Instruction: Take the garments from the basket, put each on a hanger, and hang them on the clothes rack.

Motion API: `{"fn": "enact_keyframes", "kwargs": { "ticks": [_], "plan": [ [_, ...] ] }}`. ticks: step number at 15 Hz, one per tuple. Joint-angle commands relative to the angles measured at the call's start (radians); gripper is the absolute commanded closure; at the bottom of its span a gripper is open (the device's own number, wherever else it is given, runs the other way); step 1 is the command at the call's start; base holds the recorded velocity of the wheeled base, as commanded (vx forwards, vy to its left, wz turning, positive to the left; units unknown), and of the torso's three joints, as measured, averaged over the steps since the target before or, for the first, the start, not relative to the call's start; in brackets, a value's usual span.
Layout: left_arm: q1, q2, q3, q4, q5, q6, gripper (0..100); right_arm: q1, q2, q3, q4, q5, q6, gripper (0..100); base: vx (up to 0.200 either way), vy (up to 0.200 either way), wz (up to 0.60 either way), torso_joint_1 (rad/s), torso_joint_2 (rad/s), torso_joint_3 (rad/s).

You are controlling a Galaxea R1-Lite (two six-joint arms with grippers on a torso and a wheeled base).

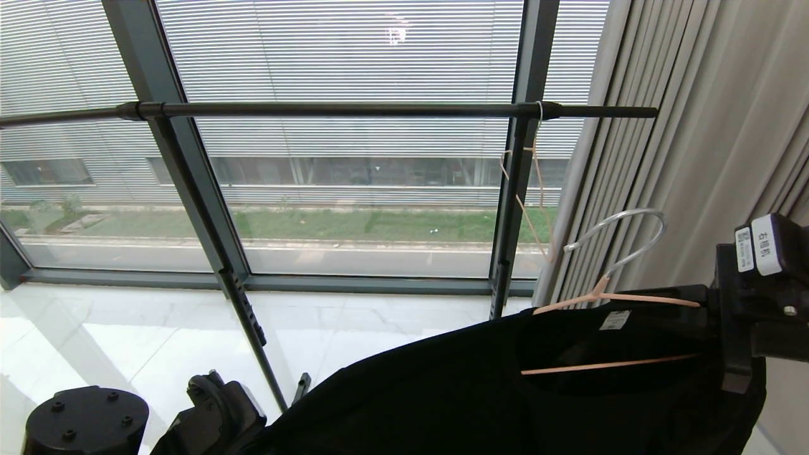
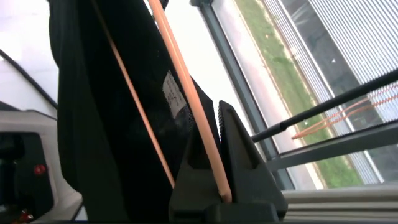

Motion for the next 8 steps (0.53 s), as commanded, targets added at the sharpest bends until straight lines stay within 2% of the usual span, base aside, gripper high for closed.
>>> {"fn": "enact_keyframes", "kwargs": {
  "ticks": [1, 4, 5, 8],
  "plan": [
    [0.018, -0.036, 0.012, 0.000, 0.007, 0.002, 100, -0.002, -0.026, 0.001, -0.003, -0.013, 0.011, 100, 0.000, 0.000, 0.00, 0.000, 0.00, 0.000],
    [0.014, -0.042, -0.034, 0.000, 0.007, 0.003, 100, 0.000, -0.027, 0.000, -0.003, -0.019, 0.010, 100, 0.000, 0.000, 0.00, 0.000, 0.00, 0.000],
    [0.014, -0.042, -0.048, 0.000, 0.007, 0.003, 0, 0.000, -0.029, 0.000, -0.003, -0.019, 0.010, 100, 0.000, 0.000, 0.00, 0.000, 0.00, 0.000],
    [0.014, -0.059, -0.065, 0.000, 0.007, 0.002, 0, 0.000, -0.040, 0.001, -0.001, -0.033, 0.010, 100, 0.000, 0.000, 0.00, 0.000, 0.00, 0.000]
  ]
}}
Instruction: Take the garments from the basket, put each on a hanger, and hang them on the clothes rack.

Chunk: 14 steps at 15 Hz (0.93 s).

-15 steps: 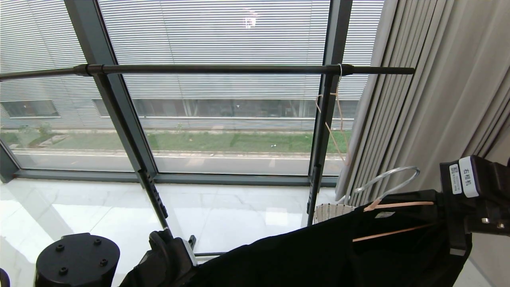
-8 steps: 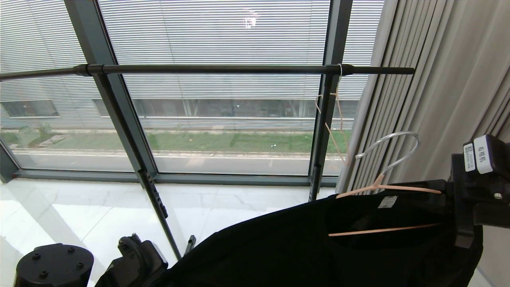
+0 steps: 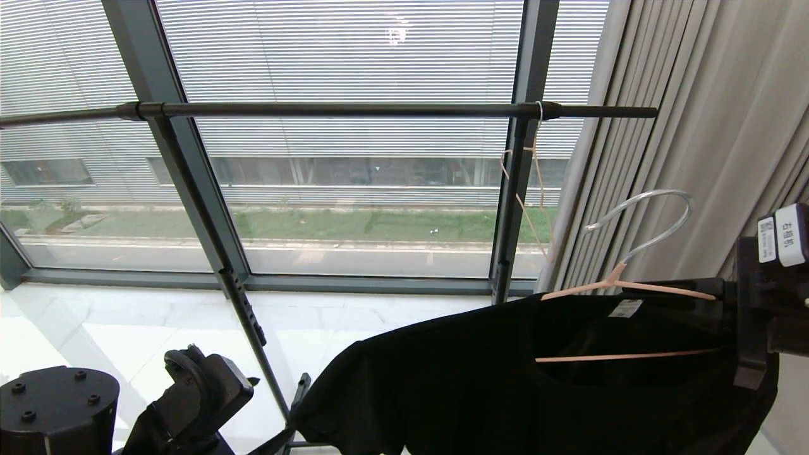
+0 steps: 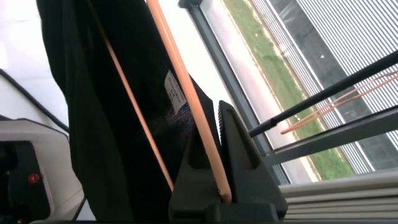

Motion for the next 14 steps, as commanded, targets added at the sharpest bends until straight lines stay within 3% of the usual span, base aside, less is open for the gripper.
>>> {"fn": "enact_keyframes", "kwargs": {
  "ticks": [1, 4, 6, 8, 13, 14],
  "plan": [
    [0.000, -0.020, -0.004, -0.001, -0.001, -0.002, 0, 0.001, -0.014, 0.002, 0.002, 0.000, 0.000, 100, 0.000, 0.000, 0.00, 0.000, 0.00, 0.000],
    [0.030, -0.037, -0.002, -0.001, 0.025, -0.010, 0, 0.001, -0.030, 0.022, 0.004, -0.011, -0.001, 100, 0.000, 0.000, 0.00, 0.000, 0.00, 0.000],
    [0.064, -0.042, -0.005, -0.001, 0.126, -0.019, 0, 0.001, -0.044, 0.037, 0.002, -0.035, 0.000, 100, 0.000, 0.000, 0.00, 0.000, 0.00, 0.000],
    [0.073, -0.045, -0.008, -0.001, 0.228, -0.128, 0, 0.001, -0.057, 0.056, 0.004, -0.067, 0.029, 100, 0.000, 0.000, 0.00, 0.000, 0.00, 0.000],
    [0.112, -0.076, -0.053, -0.001, 0.324, -0.240, 0, 0.001, -0.051, 0.070, 0.076, -0.304, 0.177, 100, 0.000, 0.000, 0.00, 0.000, 0.00, 0.000],
    [0.129, -0.094, -0.077, -0.001, 0.350, -0.249, 0, 0.003, -0.041, 0.070, 0.124, -0.380, 0.217, 100, 0.000, 0.000, 0.00, 0.000, 0.00, 0.000]
  ]
}}
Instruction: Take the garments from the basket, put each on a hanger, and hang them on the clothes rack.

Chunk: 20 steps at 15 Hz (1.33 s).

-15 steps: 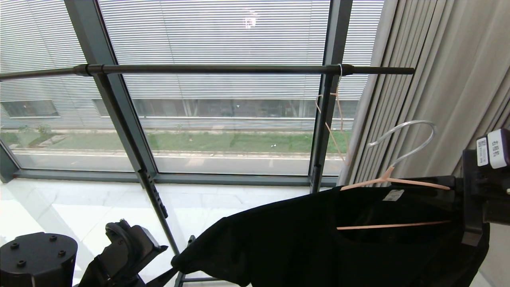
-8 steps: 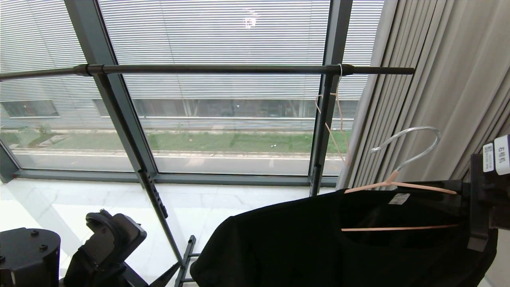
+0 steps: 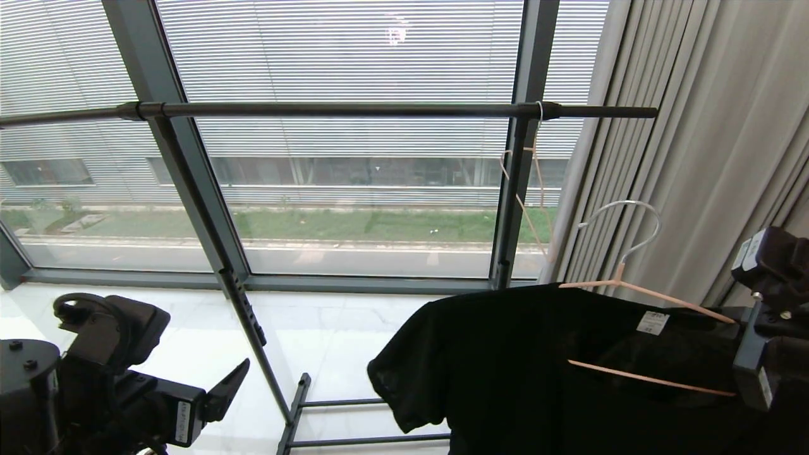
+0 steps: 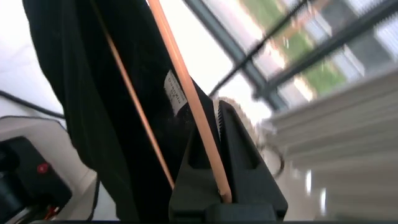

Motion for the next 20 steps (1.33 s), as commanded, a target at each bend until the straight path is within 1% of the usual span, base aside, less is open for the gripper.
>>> {"fn": "enact_keyframes", "kwargs": {
  "ticks": [1, 2, 3, 5, 6, 8, 12, 15, 16, 17, 19, 20],
  "plan": [
    [0.023, -0.028, -0.027, 0.000, 0.020, -0.004, 0, 0.004, 0.029, 0.002, 0.040, -0.056, 0.039, 100, 0.000, 0.000, 0.00, 0.000, 0.00, 0.000],
    [0.023, -0.038, -0.025, 0.000, 0.029, -0.002, 0, 0.016, 0.049, 0.004, 0.051, -0.097, 0.063, 100, 0.000, 0.000, 0.00, 0.000, 0.00, 0.000],
    [0.023, -0.043, -0.024, 0.000, 0.029, -0.001, 0, 0.031, 0.067, 0.002, 0.048, -0.109, 0.088, 100, 0.000, 0.000, 0.00, 0.000, 0.00, 0.000],
    [0.023, -0.044, -0.022, 0.000, 0.031, -0.002, 0, 0.083, 0.099, -0.002, -0.001, -0.129, 0.187, 100, 0.000, 0.000, 0.00, 0.000, 0.00, 0.000],
    [0.023, -0.044, -0.022, 0.000, 0.031, -0.002, 0, 0.102, 0.105, -0.001, -0.026, -0.146, 0.221, 100, 0.000, 0.000, 0.00, 0.000, 0.00, 0.000],
    [0.023, -0.044, -0.021, 0.000, 0.031, -0.002, 0, 0.110, 0.107, -0.001, -0.031, -0.168, 0.233, 100, 0.000, 0.200, 0.00, 0.000, 0.00, 0.005],
    [0.023, -0.046, -0.022, 0.000, 0.031, -0.002, 0, 0.110, 0.107, -0.004, -0.038, -0.171, 0.235, 100, 0.000, 0.200, 0.00, 0.000, 0.00, 0.000],
    [0.023, -0.044, -0.021, 0.000, 0.031, -0.001, 0, 0.110, 0.110, -0.005, -0.040, -0.195, 0.236, 100, 0.000, 0.200, 0.00, 0.001, 0.00, 0.004],
    [0.023, -0.044, -0.019, 0.000, 0.031, -0.001, 0, 0.110, 0.116, -0.007, -0.052, -0.200, 0.241, 100, 0.000, 0.000, 0.00, 0.000, 0.00, 0.000],
    [0.023, -0.044, -0.019, 0.000, 0.031, -0.001, 0, 0.110, 0.134, -0.015, -0.093, -0.215, 0.264, 100, 0.000, 0.000, 0.00, 0.000, 0.00, 0.000],
    [0.020, -0.044, -0.019, 0.000, 0.031, 0.002, 0, 0.110, 0.170, -0.045, -0.113, -0.254, 0.299, 100, 0.000, 0.000, 0.00, 0.000, 0.00, 0.000],
    [0.018, -0.044, -0.019, 0.000, 0.031, 0.004, 0, 0.110, 0.211, -0.096, -0.112, -0.281, 0.328, 100, 0.000, 0.000, 0.00, 0.000, 0.00, 0.000]
  ]
}}
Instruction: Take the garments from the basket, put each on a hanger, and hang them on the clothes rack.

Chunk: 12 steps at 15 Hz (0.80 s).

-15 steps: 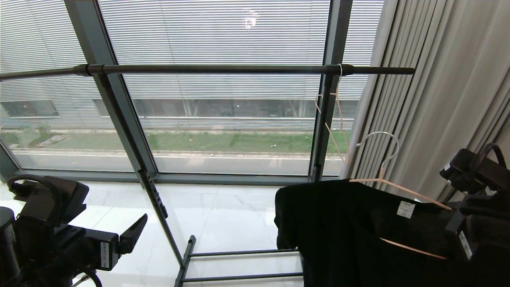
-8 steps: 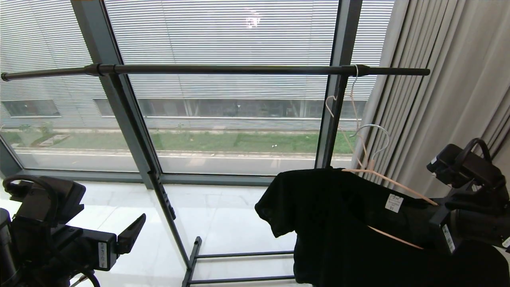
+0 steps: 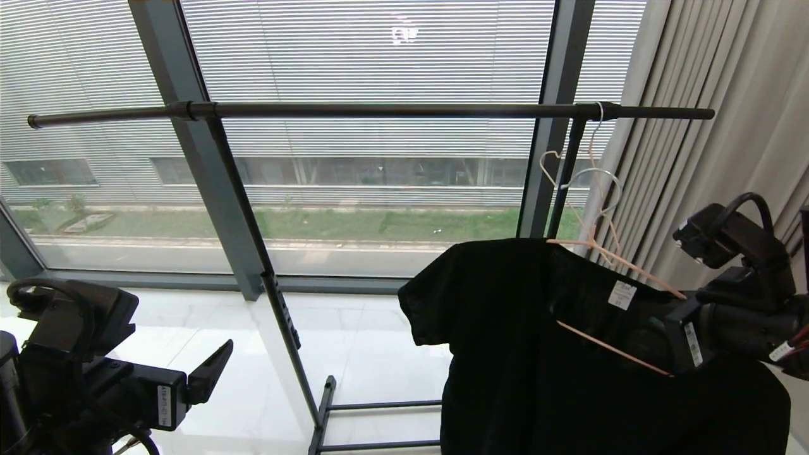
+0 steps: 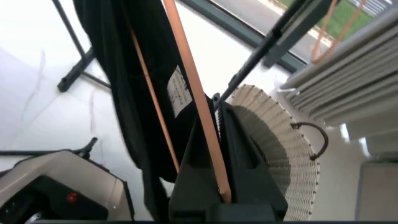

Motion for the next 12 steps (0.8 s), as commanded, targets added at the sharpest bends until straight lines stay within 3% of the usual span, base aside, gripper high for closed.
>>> {"fn": "enact_keyframes", "kwargs": {
  "ticks": [1, 5, 7, 12],
  "plan": [
    [-0.001, 0.002, 0.000, 0.000, 0.001, 0.001, 0, 0.001, 0.083, -0.081, -0.004, -0.036, 0.036, 100, 0.000, 0.000, 0.00, 0.000, 0.00, 0.000],
    [-0.002, 0.007, -0.002, 0.000, 0.001, 0.056, 0, 0.004, 0.235, -0.265, -0.004, -0.212, 0.116, 100, 0.000, 0.000, 0.00, 0.000, 0.00, 0.000],
    [-0.004, 0.009, -0.003, 0.000, 0.001, 0.058, 0, 0.017, 0.261, -0.318, -0.004, -0.238, 0.134, 100, 0.000, 0.000, 0.00, 0.000, 0.00, 0.000],
    [-0.007, 0.007, -0.006, 0.000, -0.001, 0.056, 0, 0.018, 0.296, -0.410, -0.007, -0.263, 0.143, 100, 0.200, 0.000, 0.00, 0.000, 0.00, 0.002]
  ]
}}
